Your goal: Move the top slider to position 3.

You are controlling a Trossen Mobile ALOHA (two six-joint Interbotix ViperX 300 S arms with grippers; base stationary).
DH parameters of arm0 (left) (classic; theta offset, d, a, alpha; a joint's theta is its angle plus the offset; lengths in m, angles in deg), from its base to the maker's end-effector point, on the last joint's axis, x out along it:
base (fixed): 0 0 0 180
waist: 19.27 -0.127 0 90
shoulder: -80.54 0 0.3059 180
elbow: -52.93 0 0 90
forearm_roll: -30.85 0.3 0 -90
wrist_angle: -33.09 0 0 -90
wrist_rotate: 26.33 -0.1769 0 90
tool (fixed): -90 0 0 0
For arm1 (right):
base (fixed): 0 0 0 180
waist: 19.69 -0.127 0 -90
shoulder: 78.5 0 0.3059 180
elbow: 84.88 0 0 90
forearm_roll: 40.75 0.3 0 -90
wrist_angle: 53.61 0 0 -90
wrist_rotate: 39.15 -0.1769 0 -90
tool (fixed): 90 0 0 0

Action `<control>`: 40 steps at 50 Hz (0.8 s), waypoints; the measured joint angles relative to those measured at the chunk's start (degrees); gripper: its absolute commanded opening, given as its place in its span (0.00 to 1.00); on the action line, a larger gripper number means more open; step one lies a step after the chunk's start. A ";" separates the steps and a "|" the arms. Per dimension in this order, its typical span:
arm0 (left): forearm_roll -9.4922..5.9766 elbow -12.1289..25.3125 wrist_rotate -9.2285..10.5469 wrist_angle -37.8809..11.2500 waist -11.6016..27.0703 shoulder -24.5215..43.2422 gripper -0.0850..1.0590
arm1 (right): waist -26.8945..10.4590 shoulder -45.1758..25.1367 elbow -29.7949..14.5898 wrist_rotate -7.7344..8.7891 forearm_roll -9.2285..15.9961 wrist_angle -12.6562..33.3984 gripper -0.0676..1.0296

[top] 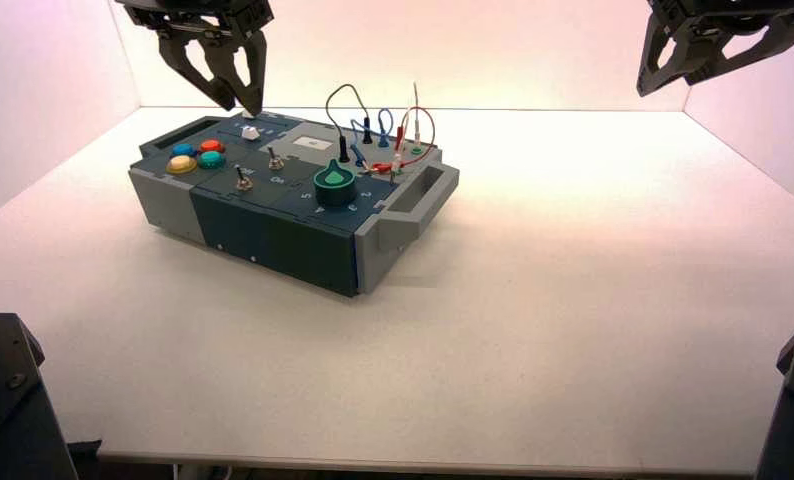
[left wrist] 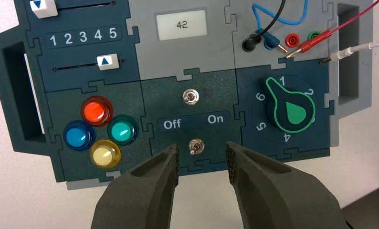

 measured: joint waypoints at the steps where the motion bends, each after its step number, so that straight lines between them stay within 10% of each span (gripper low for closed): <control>1: -0.09 0.00 0.00 0.00 0.00 0.00 0.54 | 0.00 0.00 0.00 0.00 0.00 0.00 0.70; 40: 0.35 0.62 0.00 1.14 -1.85 -0.35 0.54 | -5.01 0.00 -0.62 0.53 0.09 0.00 0.70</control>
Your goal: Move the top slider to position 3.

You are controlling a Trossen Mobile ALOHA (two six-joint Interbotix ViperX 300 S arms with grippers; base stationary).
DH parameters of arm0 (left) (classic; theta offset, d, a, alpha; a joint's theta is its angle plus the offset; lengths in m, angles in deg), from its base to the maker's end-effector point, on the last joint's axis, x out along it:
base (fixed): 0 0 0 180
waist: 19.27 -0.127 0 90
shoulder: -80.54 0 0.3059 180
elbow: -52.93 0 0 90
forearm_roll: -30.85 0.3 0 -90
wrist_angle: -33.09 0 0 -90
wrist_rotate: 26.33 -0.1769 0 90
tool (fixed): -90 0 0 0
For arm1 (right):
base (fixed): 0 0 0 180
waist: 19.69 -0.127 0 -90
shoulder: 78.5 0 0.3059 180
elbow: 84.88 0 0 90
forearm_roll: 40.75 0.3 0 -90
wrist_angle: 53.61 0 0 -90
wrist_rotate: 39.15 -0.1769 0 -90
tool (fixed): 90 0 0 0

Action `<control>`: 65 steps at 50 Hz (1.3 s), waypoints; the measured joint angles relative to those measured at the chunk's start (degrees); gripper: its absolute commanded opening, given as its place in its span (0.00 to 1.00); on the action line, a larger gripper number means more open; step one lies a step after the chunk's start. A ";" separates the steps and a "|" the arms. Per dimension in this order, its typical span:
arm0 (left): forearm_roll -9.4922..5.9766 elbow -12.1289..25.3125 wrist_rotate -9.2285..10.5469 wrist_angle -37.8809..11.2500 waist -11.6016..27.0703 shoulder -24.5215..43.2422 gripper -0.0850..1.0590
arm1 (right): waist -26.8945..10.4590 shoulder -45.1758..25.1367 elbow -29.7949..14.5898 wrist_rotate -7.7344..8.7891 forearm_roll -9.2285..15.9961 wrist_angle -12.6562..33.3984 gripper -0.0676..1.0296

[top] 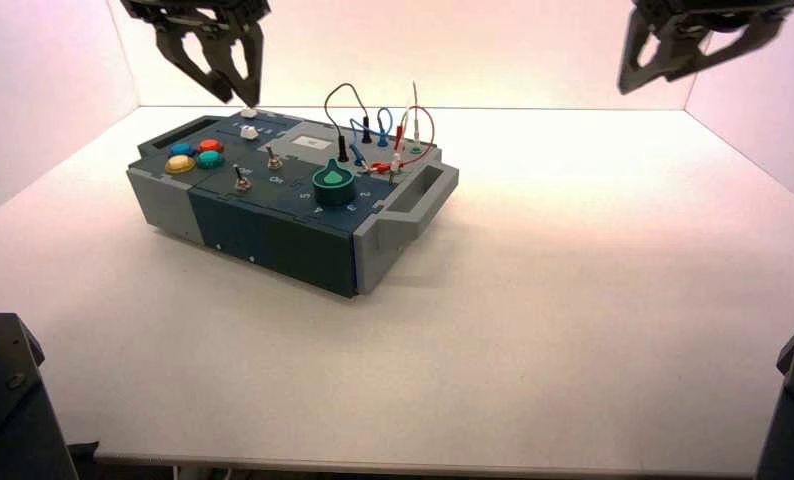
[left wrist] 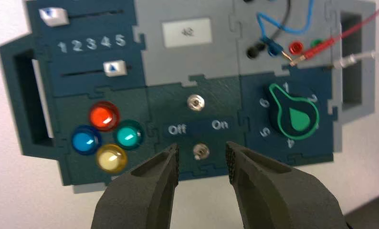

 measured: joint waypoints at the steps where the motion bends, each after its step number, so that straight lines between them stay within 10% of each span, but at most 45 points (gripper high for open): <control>1: 0.00 0.09 -0.09 0.09 -0.35 -0.09 0.54 | -0.79 0.00 -0.18 0.09 0.00 -0.09 0.70; 29: 0.09 13.45 -0.53 0.70 -11.43 8.09 0.53 | -11.34 1.05 -1.14 0.35 0.09 -1.76 0.70; 40: 0.35 24.70 -3.96 -1.76 -12.74 19.16 0.16 | -11.34 3.78 -1.14 0.35 0.09 -1.58 0.70; 65: 0.44 40.17 -7.03 -11.07 -15.47 33.75 0.06 | -11.43 7.47 -0.53 0.35 0.18 -1.58 0.70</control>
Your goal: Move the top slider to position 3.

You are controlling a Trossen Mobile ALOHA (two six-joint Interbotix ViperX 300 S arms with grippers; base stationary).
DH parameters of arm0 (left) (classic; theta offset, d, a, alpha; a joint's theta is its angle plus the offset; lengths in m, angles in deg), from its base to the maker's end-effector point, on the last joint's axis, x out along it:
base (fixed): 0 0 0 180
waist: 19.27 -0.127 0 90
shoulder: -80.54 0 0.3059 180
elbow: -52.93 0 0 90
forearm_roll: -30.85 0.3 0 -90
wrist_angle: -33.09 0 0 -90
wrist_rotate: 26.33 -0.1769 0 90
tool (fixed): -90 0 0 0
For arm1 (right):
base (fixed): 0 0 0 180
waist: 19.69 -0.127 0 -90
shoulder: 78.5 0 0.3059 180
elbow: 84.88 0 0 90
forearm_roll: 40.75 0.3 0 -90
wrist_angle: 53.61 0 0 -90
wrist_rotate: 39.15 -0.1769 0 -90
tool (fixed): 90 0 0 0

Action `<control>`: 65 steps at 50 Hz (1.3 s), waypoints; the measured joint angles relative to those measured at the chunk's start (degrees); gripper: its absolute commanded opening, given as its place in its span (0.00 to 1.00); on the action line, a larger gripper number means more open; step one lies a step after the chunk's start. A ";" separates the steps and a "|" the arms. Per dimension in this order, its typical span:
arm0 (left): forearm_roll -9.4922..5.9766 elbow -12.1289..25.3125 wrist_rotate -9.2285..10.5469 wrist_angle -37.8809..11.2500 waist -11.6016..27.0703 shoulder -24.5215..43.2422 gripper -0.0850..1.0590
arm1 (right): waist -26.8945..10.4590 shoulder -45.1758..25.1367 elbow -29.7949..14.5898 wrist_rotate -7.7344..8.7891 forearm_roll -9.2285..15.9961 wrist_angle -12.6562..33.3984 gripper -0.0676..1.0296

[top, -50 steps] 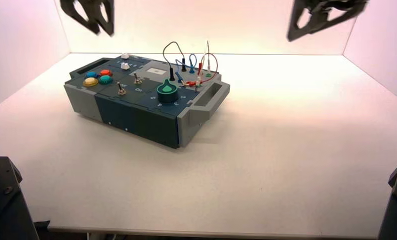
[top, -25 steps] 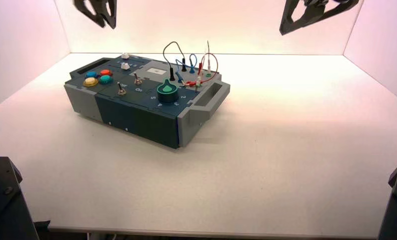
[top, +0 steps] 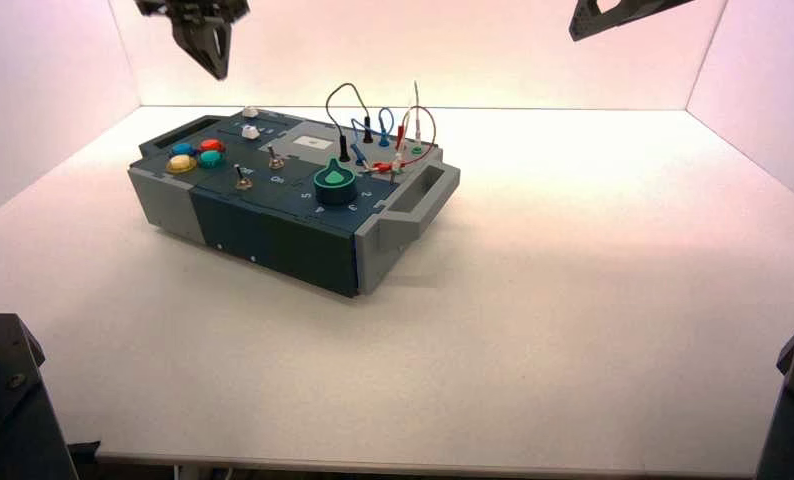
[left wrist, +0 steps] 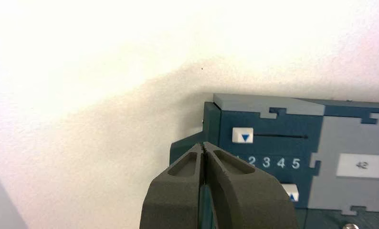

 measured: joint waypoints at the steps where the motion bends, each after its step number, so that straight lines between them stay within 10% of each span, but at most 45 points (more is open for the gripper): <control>1: 0.00 0.26 -0.09 0.00 0.00 0.53 0.06 | 0.00 0.00 0.00 0.00 -0.09 -0.09 0.70; 65: -0.53 0.79 -2.11 -0.88 3.96 4.57 0.06 | 0.00 -0.18 0.09 0.00 -0.09 -0.09 0.70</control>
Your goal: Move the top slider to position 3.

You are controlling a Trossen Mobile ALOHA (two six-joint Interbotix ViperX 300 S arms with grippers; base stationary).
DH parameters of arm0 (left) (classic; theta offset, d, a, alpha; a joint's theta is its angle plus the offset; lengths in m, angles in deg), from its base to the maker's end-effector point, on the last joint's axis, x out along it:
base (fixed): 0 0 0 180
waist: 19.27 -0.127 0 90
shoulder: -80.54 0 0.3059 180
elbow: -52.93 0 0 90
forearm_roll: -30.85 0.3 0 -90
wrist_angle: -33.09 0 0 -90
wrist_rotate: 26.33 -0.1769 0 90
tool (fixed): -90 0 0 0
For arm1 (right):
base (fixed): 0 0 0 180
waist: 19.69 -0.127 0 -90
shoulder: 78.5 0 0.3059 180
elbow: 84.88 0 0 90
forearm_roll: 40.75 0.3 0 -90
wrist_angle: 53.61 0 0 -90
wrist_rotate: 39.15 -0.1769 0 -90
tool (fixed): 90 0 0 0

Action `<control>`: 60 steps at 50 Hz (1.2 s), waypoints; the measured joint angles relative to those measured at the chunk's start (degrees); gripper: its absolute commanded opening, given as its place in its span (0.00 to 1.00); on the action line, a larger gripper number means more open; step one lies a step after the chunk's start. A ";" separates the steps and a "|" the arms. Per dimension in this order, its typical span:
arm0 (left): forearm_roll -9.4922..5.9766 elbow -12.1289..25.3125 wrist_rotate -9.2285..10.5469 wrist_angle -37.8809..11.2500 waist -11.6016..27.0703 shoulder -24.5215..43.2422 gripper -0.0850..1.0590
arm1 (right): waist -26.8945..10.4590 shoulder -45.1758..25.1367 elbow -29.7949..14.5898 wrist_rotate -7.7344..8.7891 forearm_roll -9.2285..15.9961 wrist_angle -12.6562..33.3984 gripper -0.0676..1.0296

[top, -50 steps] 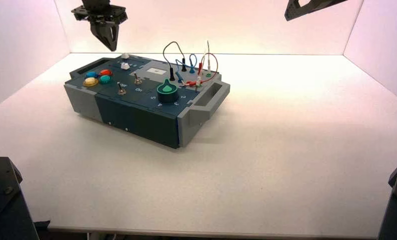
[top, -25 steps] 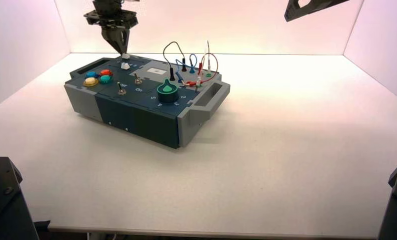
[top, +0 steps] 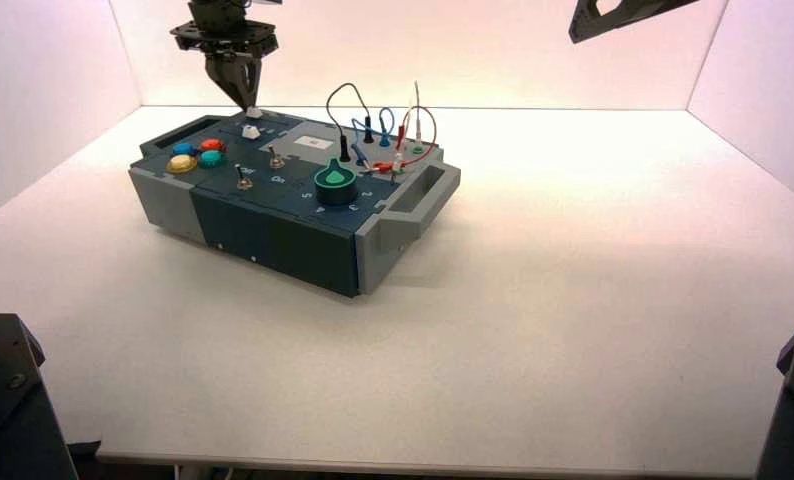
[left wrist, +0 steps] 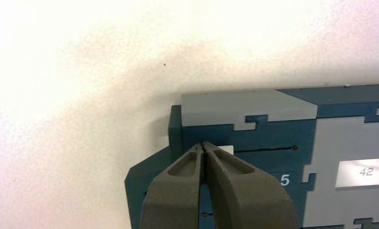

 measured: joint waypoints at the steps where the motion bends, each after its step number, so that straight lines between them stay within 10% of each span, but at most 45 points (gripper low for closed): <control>1: -0.09 0.00 0.00 0.00 0.09 0.00 0.06 | 0.00 0.00 0.00 0.00 0.00 0.09 0.70; 60: 0.00 -0.09 0.00 -0.44 1.85 0.00 0.06 | 0.09 0.00 0.09 0.00 0.00 0.09 0.70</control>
